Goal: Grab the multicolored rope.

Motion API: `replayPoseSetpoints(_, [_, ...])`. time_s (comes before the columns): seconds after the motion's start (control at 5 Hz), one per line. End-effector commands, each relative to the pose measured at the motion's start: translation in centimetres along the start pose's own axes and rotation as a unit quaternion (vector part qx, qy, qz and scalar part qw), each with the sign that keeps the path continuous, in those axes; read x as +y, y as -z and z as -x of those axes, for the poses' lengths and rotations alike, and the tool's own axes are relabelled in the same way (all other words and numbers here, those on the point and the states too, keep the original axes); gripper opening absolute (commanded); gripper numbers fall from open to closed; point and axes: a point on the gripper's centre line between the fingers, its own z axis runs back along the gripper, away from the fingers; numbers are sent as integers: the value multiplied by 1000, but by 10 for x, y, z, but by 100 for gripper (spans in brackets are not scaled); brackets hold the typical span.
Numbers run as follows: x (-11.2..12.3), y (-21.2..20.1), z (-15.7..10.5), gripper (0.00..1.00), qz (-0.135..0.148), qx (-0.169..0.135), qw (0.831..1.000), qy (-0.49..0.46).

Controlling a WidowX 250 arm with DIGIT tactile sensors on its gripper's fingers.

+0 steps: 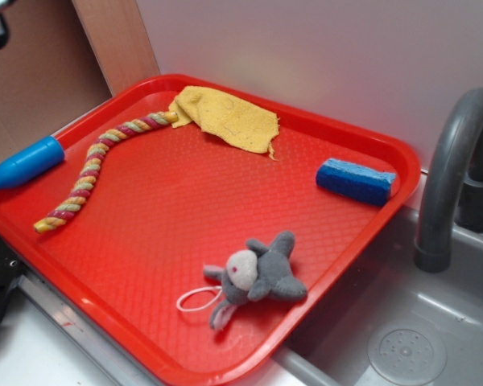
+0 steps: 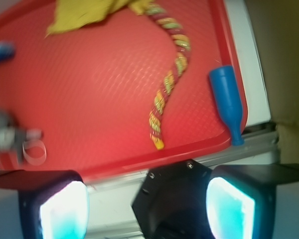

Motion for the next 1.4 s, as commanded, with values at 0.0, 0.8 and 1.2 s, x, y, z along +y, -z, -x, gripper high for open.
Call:
replayPoseSetpoints(0.0, [5, 21, -42, 100, 18, -41, 997, -67])
replayPoseSetpoints(0.8, [22, 131, -68, 100, -2, -17, 997, -81])
replayPoseSetpoints(1.2, [20, 167, -62, 100, -27, -1, 997, -68])
